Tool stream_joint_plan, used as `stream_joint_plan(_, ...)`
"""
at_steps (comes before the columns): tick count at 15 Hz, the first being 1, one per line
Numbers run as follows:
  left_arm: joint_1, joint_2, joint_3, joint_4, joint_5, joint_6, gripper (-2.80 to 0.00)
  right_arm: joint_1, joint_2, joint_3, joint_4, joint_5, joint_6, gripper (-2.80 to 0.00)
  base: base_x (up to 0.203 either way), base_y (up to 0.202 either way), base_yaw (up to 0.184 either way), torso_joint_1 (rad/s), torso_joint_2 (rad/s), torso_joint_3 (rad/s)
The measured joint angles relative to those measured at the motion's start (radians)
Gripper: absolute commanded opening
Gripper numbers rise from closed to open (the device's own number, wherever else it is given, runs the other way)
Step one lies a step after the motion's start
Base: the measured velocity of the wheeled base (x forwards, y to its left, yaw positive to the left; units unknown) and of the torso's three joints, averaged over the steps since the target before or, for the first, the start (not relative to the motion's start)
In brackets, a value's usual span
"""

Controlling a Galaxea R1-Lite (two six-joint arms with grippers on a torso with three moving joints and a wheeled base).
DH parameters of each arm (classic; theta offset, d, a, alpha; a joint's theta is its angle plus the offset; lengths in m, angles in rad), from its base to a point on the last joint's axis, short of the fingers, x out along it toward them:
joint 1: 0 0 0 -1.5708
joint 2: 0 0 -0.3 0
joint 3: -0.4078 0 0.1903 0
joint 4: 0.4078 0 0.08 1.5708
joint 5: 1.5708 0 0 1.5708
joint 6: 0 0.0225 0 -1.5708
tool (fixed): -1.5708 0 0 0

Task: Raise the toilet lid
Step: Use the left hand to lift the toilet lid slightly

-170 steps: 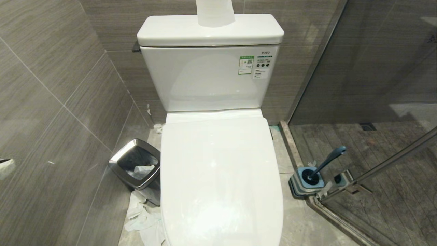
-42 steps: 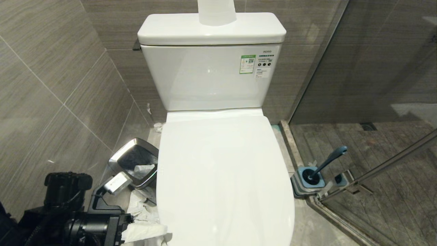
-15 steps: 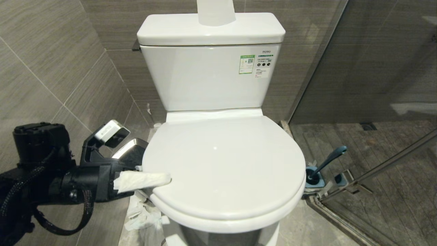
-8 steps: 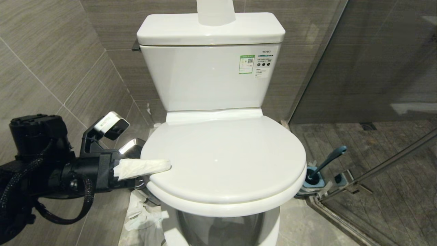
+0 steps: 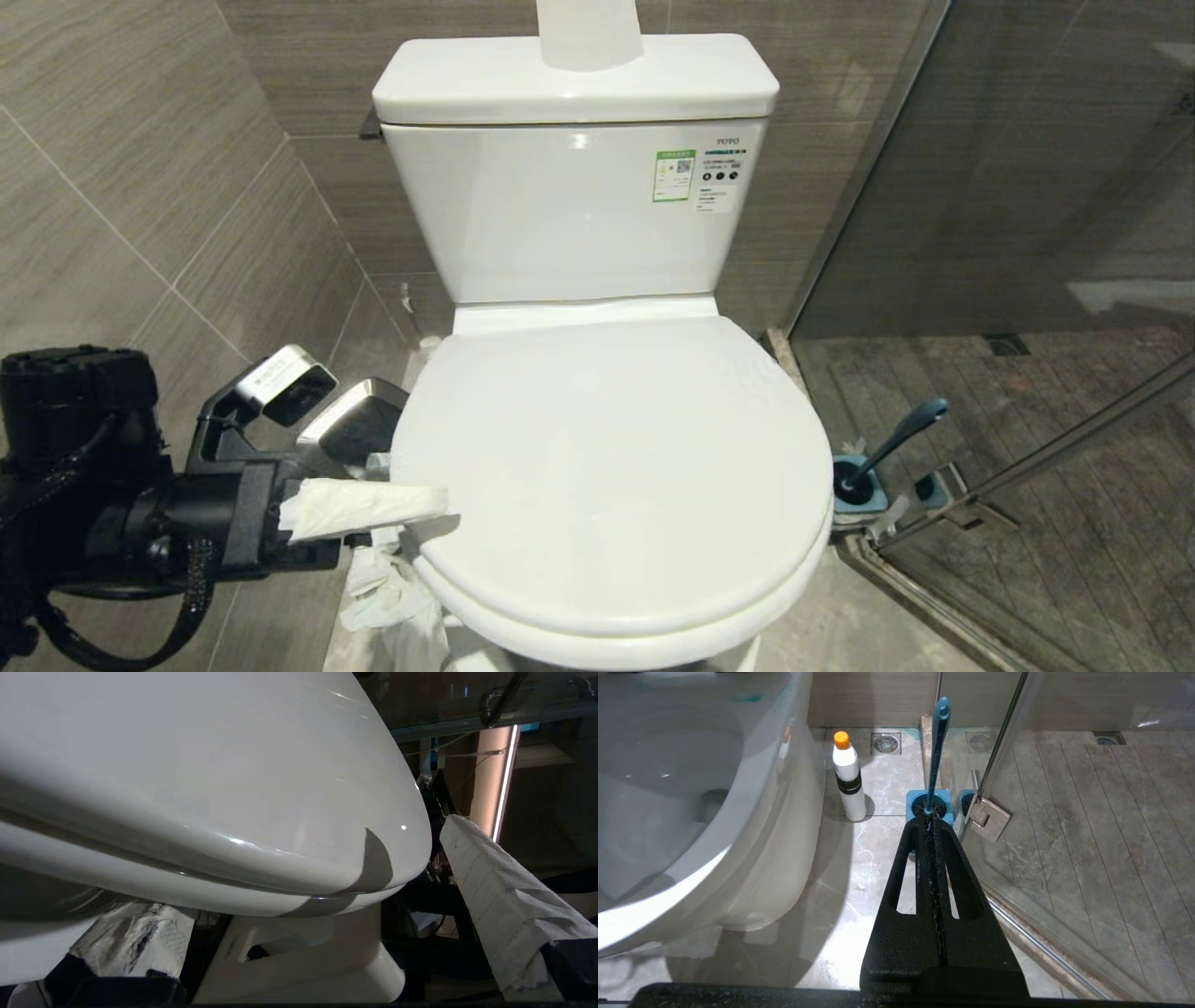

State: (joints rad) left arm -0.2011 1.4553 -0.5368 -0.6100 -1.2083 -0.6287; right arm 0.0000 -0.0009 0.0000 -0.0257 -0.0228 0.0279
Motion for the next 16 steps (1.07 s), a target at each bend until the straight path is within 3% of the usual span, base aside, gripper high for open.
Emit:
stream_joint_plan(5, -0.078, -0.02, -0.077, 0.181, 0.11, -0.017, 0.0, 0.0, 0.0, 0.0, 0.0, 0.0, 0.0, -2.8, 0.0, 0.0, 0.0, 0.0, 0.0, 0.0)
stream_joint_plan(7, -0.117, -0.017, -0.1, 0.185, 0.138, -0.091, 0.0, 0.0, 0.0, 0.0, 0.0, 0.0, 0.0, -2.8, 0.0, 0.0, 0.0, 0.0, 0.0, 0.0)
stream_joint_plan(12, -0.134, -0.008, -0.202, 0.194, 0.169, -0.289, 0.0, 0.0, 0.0, 0.0, 0.0, 0.0, 0.0, -2.8, 0.0, 0.0, 0.0, 0.0, 0.0, 0.0)
stream_joint_plan(16, -0.13, -0.006, -0.251, 0.198, 0.167, -0.342, 0.0, 0.0, 0.0, 0.0, 0.0, 0.0, 0.0, -2.8, 0.0, 0.0, 0.0, 0.0, 0.0, 0.0)
